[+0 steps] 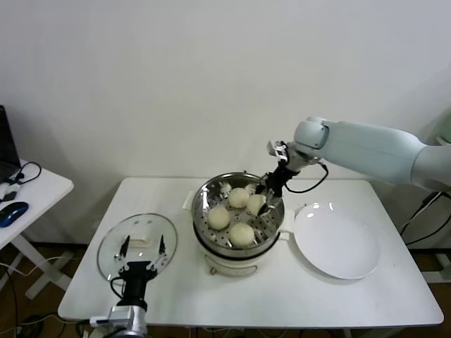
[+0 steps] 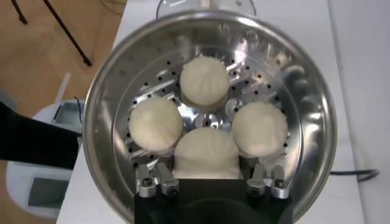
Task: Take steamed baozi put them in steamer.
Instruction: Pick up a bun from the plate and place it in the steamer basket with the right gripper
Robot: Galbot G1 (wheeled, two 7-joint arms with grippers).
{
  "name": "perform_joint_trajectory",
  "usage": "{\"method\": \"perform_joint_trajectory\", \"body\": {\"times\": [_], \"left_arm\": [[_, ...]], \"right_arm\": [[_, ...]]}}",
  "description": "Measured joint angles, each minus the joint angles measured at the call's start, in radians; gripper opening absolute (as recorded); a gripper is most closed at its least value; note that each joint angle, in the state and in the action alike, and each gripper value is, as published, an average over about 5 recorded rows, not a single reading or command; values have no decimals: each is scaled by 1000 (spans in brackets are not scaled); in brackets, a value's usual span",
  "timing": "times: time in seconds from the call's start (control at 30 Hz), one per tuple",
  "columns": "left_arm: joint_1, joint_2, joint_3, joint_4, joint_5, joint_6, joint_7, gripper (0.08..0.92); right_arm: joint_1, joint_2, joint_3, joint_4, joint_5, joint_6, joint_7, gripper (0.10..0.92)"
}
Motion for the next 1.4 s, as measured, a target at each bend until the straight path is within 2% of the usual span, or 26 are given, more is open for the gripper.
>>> {"method": "perform_joint_trajectory", "body": {"times": [0.8, 0.9, 1.13, 1.4], "left_arm": [[-27, -2, 29, 8, 0, 11, -17, 823], [-29, -2, 30, 9, 0, 11, -17, 823], [-28, 1, 29, 9, 0, 12, -17, 823], [-29, 3, 29, 9, 0, 12, -17, 823]], "right_arm": [[-44, 53, -9, -67, -92, 5, 0, 716], [-47, 57, -9, -68, -97, 6, 0, 726], [-50, 60, -9, -66, -103, 9, 2, 816], [-34, 51, -2, -50, -96, 13, -3, 823]]}}
